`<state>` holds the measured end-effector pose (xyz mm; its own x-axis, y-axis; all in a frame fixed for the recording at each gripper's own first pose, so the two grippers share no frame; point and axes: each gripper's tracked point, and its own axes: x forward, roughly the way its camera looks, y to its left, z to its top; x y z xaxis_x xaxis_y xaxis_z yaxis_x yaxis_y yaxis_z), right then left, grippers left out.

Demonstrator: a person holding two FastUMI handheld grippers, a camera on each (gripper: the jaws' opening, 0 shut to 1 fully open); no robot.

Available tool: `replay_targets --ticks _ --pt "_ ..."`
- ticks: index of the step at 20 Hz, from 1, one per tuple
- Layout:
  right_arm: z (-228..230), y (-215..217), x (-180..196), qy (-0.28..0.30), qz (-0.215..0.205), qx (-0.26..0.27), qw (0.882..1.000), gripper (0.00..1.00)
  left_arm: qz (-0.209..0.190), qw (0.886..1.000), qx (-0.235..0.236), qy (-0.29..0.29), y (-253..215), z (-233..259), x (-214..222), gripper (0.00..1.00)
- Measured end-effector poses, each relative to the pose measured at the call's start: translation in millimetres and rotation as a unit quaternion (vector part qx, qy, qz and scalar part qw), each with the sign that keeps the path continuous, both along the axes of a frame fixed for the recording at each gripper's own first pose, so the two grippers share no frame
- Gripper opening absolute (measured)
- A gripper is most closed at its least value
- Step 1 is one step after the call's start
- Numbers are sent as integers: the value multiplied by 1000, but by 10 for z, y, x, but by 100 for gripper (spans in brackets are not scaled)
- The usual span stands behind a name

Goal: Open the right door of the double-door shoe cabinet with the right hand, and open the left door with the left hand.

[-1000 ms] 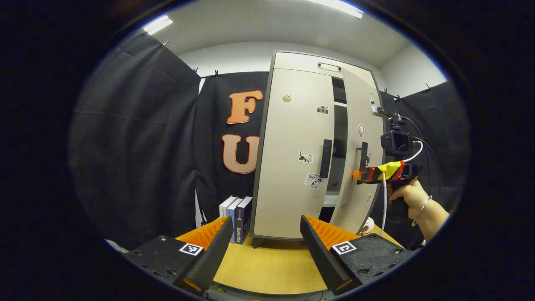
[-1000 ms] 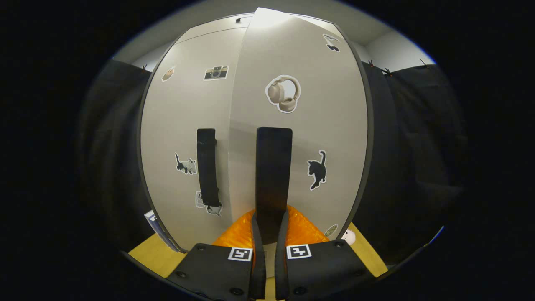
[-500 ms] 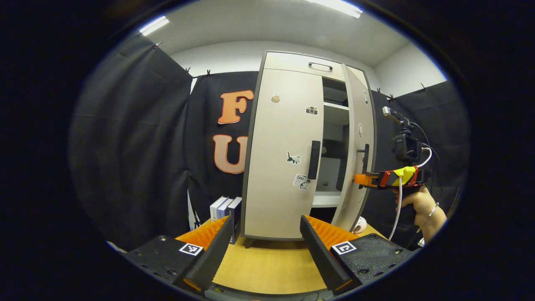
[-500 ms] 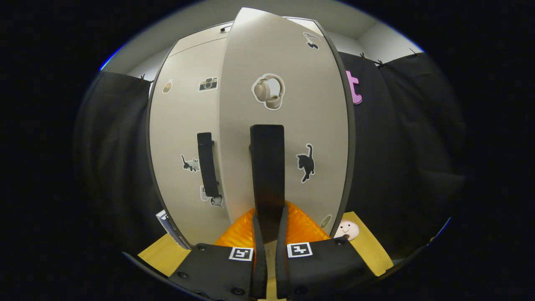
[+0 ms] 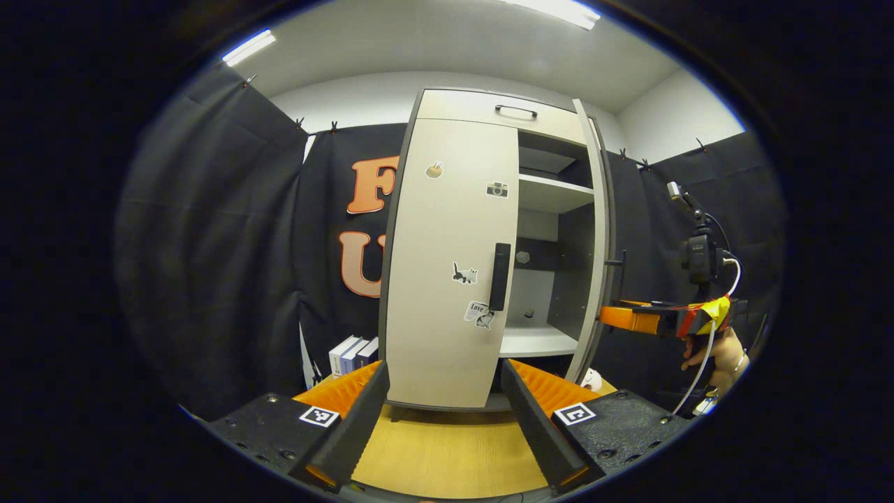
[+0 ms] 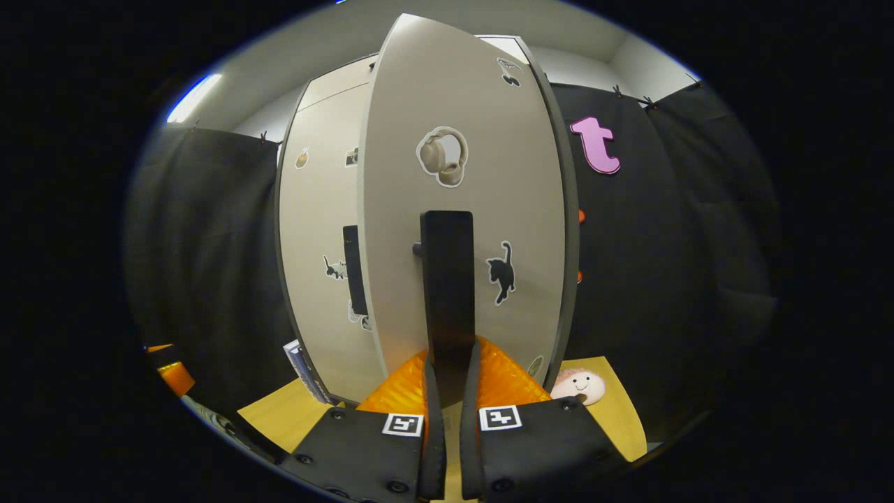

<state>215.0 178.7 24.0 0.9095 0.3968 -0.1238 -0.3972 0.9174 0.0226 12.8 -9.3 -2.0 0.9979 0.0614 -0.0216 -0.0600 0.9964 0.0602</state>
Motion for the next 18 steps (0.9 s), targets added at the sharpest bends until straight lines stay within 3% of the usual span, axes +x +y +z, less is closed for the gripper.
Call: replay_targets --ticks 9,16,18 --pt "13 -110 -74 0 71 -1 997 16 42 999 -6 -3 -245 29 -20 96" --pt "38 -252 -127 13 92 29 995 16 52 999 -3 -4 -431 39 -19 97" --pt "41 -298 -119 8 88 22 996 21 50 999 1 -4 -496 39 -6 96"
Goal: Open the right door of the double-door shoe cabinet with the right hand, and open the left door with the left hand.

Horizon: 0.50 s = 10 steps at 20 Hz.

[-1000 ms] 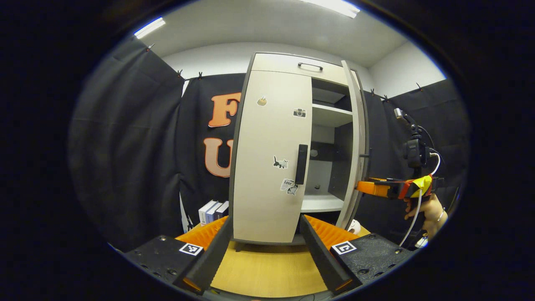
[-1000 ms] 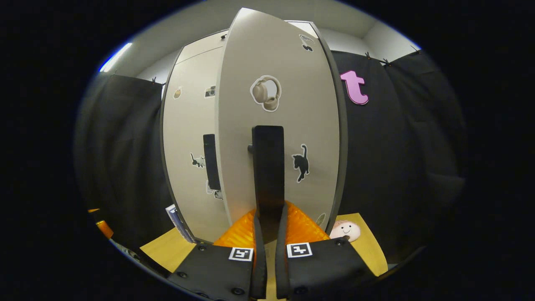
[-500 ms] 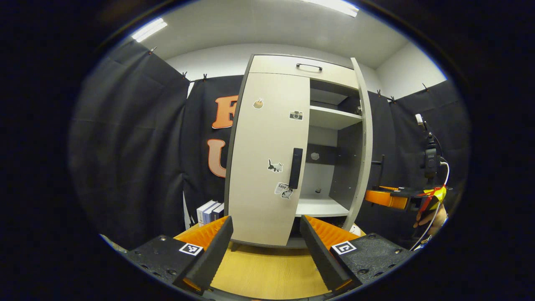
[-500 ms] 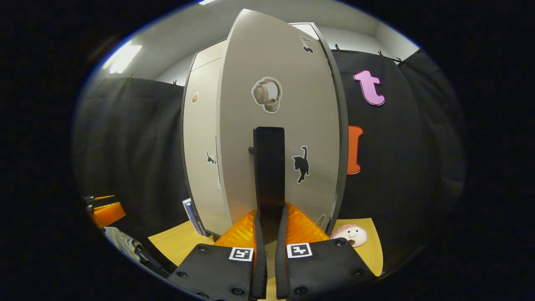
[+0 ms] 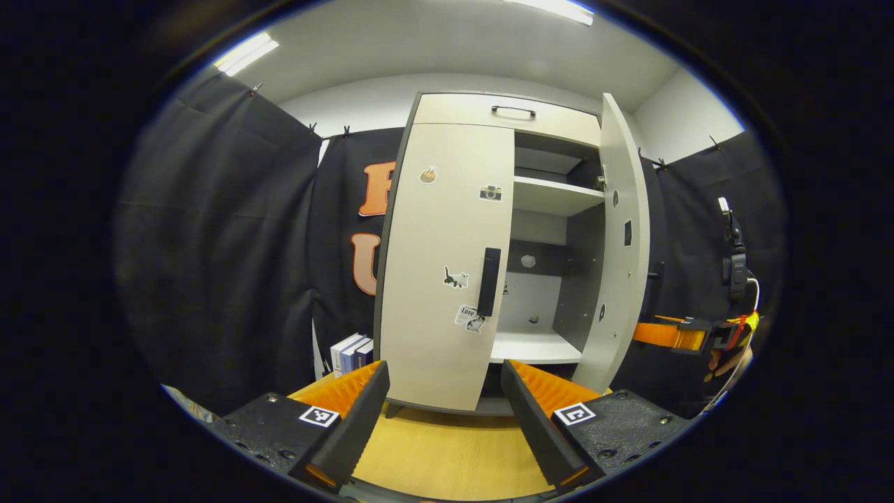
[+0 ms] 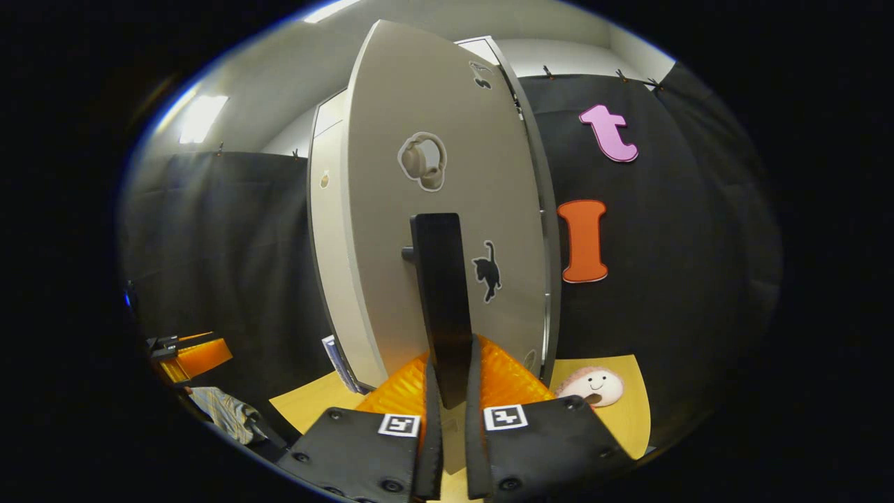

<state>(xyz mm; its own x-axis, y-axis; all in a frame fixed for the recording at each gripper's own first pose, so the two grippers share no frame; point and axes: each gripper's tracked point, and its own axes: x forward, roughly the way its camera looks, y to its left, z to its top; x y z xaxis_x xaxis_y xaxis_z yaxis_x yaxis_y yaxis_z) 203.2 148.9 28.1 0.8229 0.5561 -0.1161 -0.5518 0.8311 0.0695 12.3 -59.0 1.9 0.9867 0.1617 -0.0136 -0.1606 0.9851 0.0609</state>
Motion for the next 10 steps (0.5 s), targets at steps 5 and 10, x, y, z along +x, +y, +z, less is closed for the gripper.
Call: replay_targets --ticks 5,10 --pt "-8 -345 100 -43 -61 -50 996 32 -10 1000 1 0 -193 -38 84 96" --pt "12 -629 122 -54 -114 -63 990 29 -26 1000 -1 0 -340 -58 227 96"
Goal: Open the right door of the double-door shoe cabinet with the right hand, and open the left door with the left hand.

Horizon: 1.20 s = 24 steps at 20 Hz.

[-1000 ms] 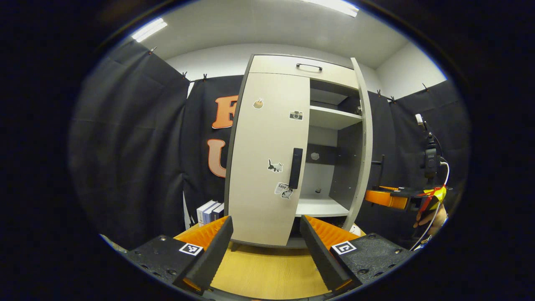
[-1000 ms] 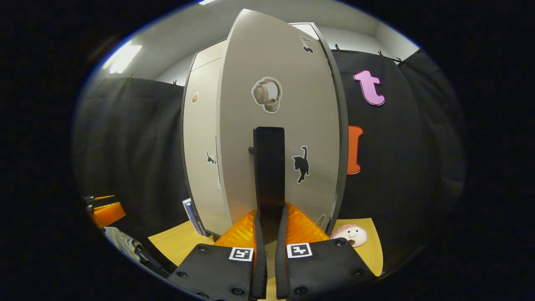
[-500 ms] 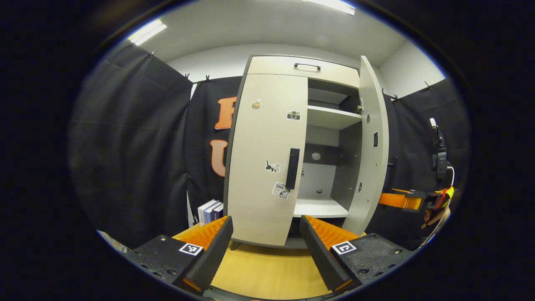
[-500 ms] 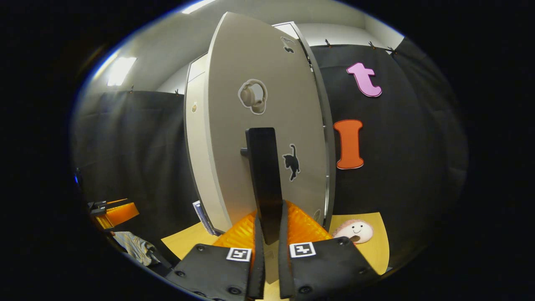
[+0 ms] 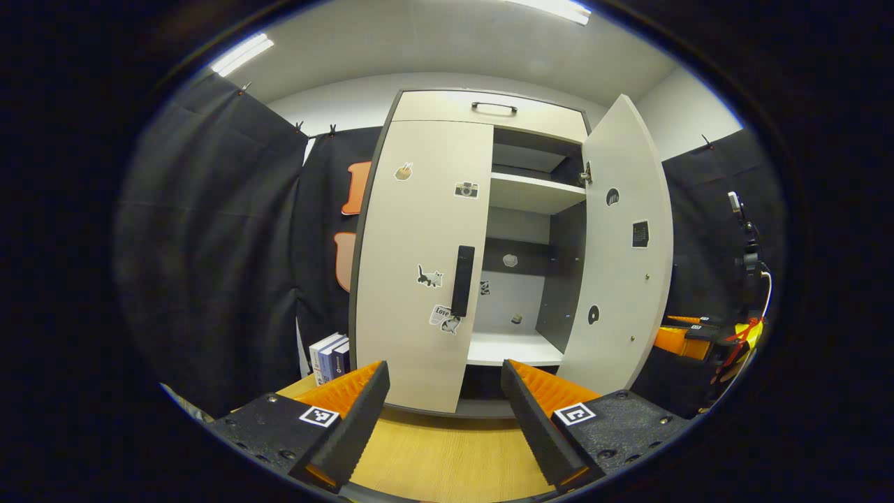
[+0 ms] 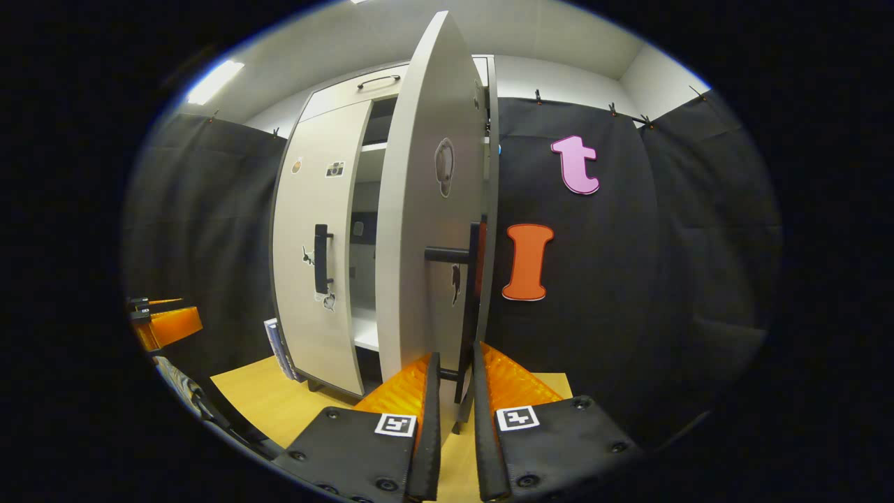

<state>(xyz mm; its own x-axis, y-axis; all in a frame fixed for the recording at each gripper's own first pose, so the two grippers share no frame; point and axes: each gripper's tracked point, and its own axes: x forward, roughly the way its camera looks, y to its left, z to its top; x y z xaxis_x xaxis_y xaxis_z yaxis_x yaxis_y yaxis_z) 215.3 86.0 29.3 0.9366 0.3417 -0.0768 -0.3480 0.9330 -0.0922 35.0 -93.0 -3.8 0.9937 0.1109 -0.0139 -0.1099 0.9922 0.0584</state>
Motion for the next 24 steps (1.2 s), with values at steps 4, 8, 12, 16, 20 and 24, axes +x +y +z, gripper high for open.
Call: replay_targets --ticks 4,8,12,16,20,24 --pt "39 -199 -56 -4 -33 6 999 12 -8 1000 6 -1 -64 6 152 96" --pt "55 -403 -151 -16 -69 3 997 32 -12 1000 9 1 -56 4 357 96" --pt "42 -543 -268 -18 -96 -3 995 60 -21 1000 8 -4 -79 74 645 96" --pt "-3 -649 -376 1 -105 25 994 70 -25 999 25 -13 -115 189 922 97" --pt "29 -770 -429 1 -118 45 992 99 -34 999 23 -17 -119 261 1301 96" --pt "55 -866 -502 2 -130 55 990 94 -30 999 25 -15 -42 296 1786 96"
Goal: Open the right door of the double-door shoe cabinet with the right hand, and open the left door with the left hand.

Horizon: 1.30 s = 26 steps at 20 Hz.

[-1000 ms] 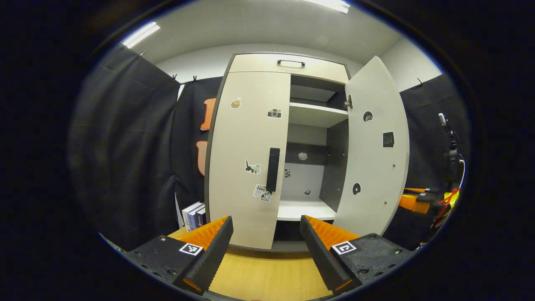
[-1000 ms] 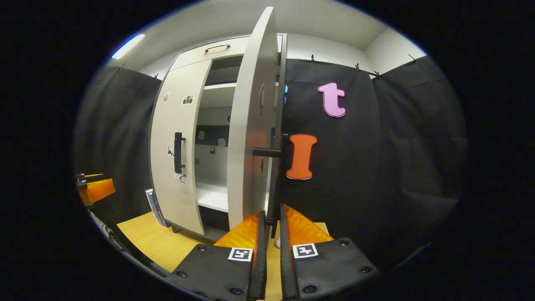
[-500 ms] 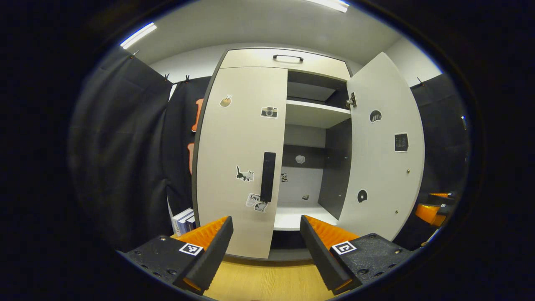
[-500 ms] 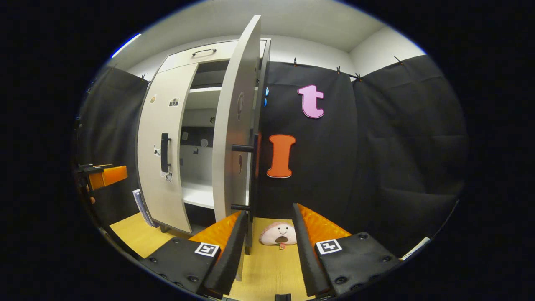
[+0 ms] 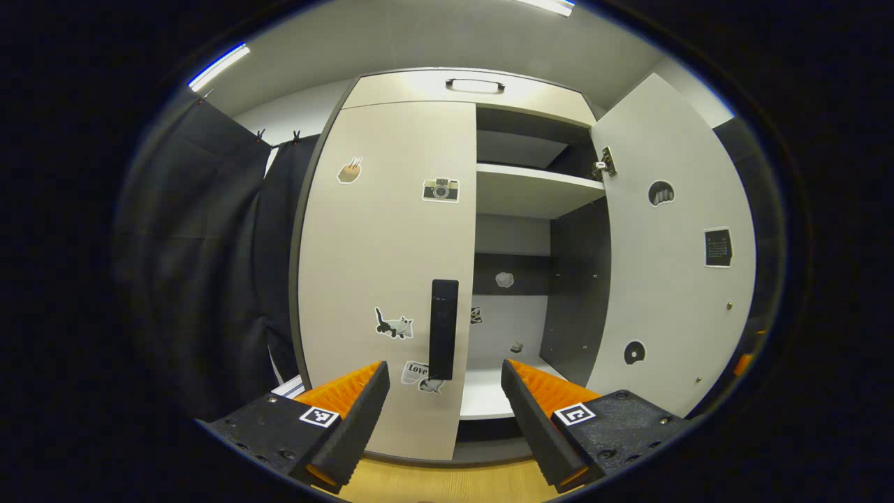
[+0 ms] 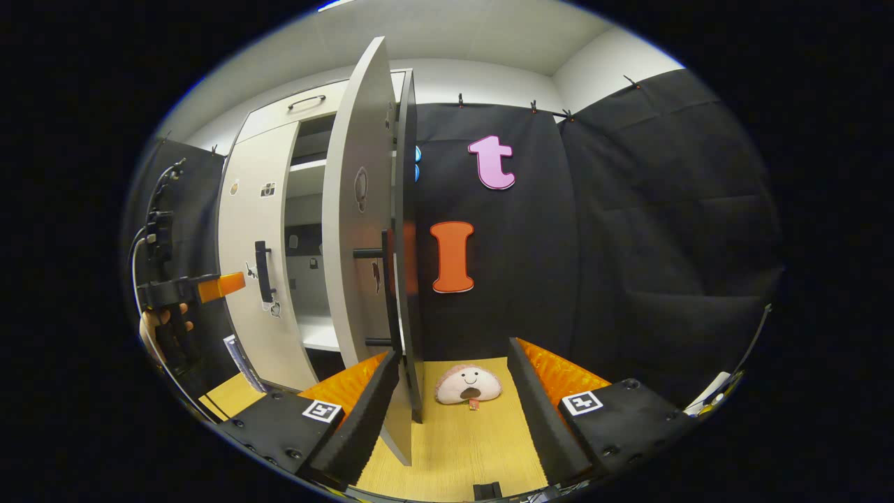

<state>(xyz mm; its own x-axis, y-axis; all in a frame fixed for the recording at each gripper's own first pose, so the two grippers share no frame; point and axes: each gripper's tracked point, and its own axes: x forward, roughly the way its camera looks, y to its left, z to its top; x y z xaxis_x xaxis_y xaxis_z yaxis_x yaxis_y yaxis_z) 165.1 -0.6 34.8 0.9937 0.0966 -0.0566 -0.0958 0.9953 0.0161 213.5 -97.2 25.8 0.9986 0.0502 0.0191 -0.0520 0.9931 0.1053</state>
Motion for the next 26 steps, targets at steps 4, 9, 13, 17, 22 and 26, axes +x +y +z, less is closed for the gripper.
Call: replay_targets --ticks 4,9,13,17,22,26 --pt "5 -88 -56 -5 -11 -14 1000 99 7 1000 1 0 99 -54 408 97" --pt "-60 -104 -82 1 -18 -21 1000 99 14 1000 -4 26 218 -277 817 96" --pt "-100 -151 -86 7 -29 -27 999 99 17 999 -2 35 262 -375 990 96" --pt "-110 -198 -98 8 -38 -24 999 99 -5 1000 -12 25 167 -397 1021 64" --pt "-113 -248 -140 11 -45 -28 999 99 -13 999 4 31 83 -423 1064 31" --pt "-114 -371 -241 10 -55 -23 998 99 -14 1000 -2 24 92 -430 1041 22"
